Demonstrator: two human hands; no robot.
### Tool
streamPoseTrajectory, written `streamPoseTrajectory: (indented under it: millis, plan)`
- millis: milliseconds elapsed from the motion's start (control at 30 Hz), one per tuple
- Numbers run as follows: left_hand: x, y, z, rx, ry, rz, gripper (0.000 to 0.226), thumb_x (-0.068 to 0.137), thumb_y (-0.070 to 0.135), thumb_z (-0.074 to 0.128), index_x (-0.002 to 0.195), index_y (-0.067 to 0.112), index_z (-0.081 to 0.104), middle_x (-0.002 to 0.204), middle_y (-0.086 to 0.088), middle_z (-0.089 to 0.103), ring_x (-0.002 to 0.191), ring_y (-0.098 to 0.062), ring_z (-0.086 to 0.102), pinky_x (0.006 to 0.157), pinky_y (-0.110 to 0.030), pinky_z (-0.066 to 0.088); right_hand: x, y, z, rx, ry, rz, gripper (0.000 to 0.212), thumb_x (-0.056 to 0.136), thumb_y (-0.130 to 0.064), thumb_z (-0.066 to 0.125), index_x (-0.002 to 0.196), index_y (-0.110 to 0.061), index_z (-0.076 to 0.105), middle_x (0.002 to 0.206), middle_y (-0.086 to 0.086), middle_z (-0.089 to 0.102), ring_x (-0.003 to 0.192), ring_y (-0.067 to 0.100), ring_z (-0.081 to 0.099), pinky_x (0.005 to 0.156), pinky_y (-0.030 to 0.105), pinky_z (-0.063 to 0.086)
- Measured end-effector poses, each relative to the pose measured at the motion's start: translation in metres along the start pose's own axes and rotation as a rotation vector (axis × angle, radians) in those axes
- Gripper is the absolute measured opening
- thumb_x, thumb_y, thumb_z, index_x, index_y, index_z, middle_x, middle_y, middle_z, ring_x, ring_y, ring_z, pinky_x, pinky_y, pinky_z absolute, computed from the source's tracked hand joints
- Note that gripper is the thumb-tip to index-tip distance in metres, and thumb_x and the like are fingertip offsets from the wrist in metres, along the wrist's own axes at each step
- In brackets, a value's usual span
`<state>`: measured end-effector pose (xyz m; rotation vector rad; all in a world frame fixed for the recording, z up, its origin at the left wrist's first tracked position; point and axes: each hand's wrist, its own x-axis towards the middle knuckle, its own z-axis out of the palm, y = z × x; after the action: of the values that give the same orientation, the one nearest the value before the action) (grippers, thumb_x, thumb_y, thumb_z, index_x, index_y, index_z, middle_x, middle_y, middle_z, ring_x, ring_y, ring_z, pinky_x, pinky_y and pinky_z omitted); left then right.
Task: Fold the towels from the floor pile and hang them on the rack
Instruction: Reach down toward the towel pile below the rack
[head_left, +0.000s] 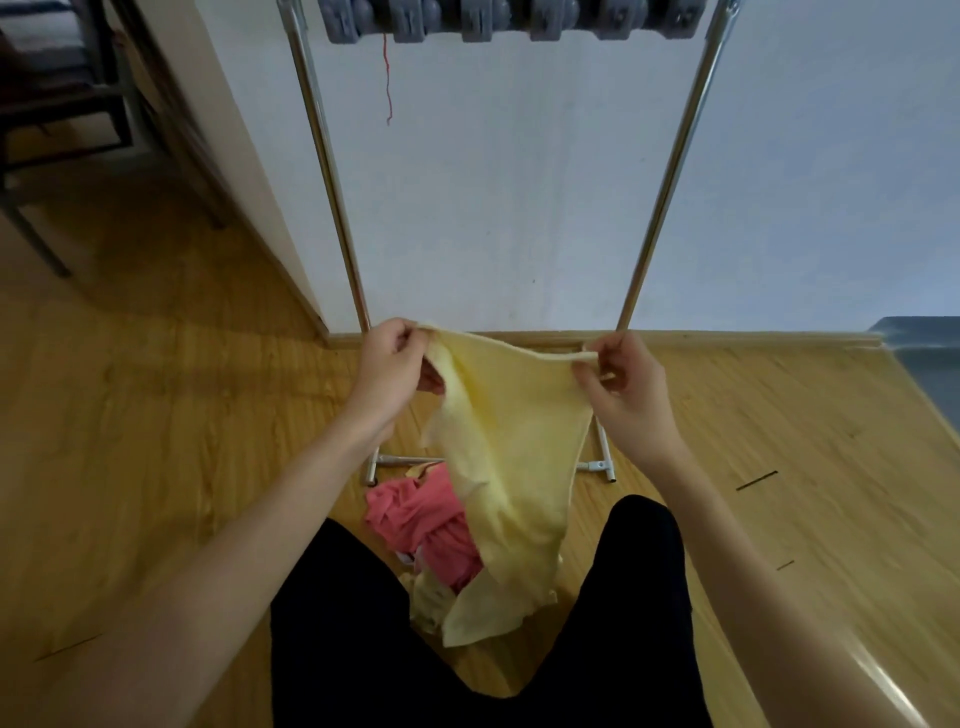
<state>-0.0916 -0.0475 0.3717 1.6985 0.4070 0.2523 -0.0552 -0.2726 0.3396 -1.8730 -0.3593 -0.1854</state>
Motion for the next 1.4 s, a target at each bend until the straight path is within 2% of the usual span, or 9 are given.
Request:
streamPoseTrajectory:
  millis: [233,367,533,633,733,900,1067,1267,1400]
  plan:
    - [-0.01,0.038,0.0,-0.111,0.053,0.04,0.02,0.1,0.005,0.04,0.095,-0.004,0.058,0.07,-0.011,0.062,0.051,-0.013,0.065,0.049,-0.025,0.055,-0.007,-0.006,0.012,-0.294,0.054,-0.343,0.008,0.088,-0.011,0.065,0.087,-0.008,0.058,0.081,-0.005,0.054,0.068,-0.001,0.046,0.059,0.014,0.038]
    - [-0.013,0.049,-0.001,-0.132,0.09,0.079,0.022,0.101,0.006,0.041,0.097,-0.005,0.059,0.07,-0.01,0.064,0.054,-0.014,0.067,0.054,-0.026,0.057,-0.02,0.0,0.026,-0.327,0.05,-0.397,0.014,0.092,-0.009,0.058,0.095,-0.014,0.045,0.075,-0.009,0.047,0.058,0.0,0.038,0.054,0.013,0.027]
    - [-0.013,0.052,0.004,-0.173,0.127,0.079,0.024,0.101,0.007,0.041,0.1,-0.009,0.058,0.074,-0.014,0.066,0.059,-0.021,0.069,0.059,-0.029,0.058,-0.035,0.003,0.048,-0.451,-0.083,-0.629,0.016,0.089,0.003,0.052,0.097,-0.01,0.051,0.081,0.005,0.055,0.064,0.011,0.043,0.04,0.028,0.037]
    - [-0.017,0.053,0.009,-0.195,0.126,0.084,0.024,0.101,0.007,0.041,0.104,-0.011,0.057,0.077,-0.016,0.067,0.062,-0.024,0.07,0.059,-0.029,0.059,-0.036,0.0,0.061,-0.451,-0.164,-0.568,0.016,0.089,-0.006,0.047,0.097,-0.005,0.061,0.086,0.003,0.056,0.07,0.0,0.033,0.044,0.024,0.035]
    - [-0.021,0.053,0.012,-0.22,0.113,0.084,0.025,0.101,0.007,0.041,0.105,-0.012,0.056,0.079,-0.018,0.067,0.064,-0.027,0.071,0.058,-0.03,0.059,-0.034,-0.01,0.07,-0.388,-0.173,-0.455,0.022,0.089,-0.02,0.048,0.1,-0.007,0.062,0.09,-0.001,0.058,0.069,0.0,0.039,0.049,0.024,0.039]
    - [-0.027,0.055,0.016,-0.25,0.116,0.092,0.023,0.101,0.007,0.042,0.104,-0.01,0.057,0.075,-0.014,0.067,0.062,-0.024,0.071,0.057,-0.029,0.059,-0.026,-0.021,0.081,-0.352,-0.015,-0.278,0.045,0.08,-0.056,0.061,0.088,-0.012,0.063,0.086,-0.006,0.06,0.065,0.007,0.053,0.053,0.026,0.046]
    - [-0.028,0.059,0.019,-0.331,0.137,0.082,0.022,0.1,0.005,0.042,0.102,-0.01,0.057,0.082,-0.018,0.066,0.067,-0.025,0.072,0.059,-0.029,0.059,-0.02,-0.023,0.086,-0.376,0.103,-0.232,0.037,0.076,-0.048,0.071,0.084,-0.014,0.06,0.081,-0.007,0.058,0.063,0.008,0.053,0.049,0.028,0.046]
    - [-0.028,0.063,0.023,-0.425,0.139,0.049,0.021,0.099,0.004,0.043,0.102,-0.011,0.058,0.087,-0.022,0.065,0.07,-0.026,0.072,0.062,-0.028,0.059,-0.015,-0.028,0.089,-0.406,0.194,-0.19,0.046,0.073,-0.06,0.065,0.082,-0.016,0.054,0.08,-0.009,0.055,0.067,0.007,0.05,0.048,0.021,0.039]
    - [-0.03,0.063,0.026,-0.429,0.127,0.047,0.023,0.099,0.003,0.042,0.103,-0.014,0.058,0.087,-0.024,0.065,0.07,-0.027,0.072,0.064,-0.031,0.06,-0.013,-0.028,0.092,-0.43,0.21,-0.144,0.031,0.077,-0.043,0.067,0.081,-0.016,0.052,0.078,-0.008,0.055,0.065,0.009,0.05,0.048,0.023,0.038]
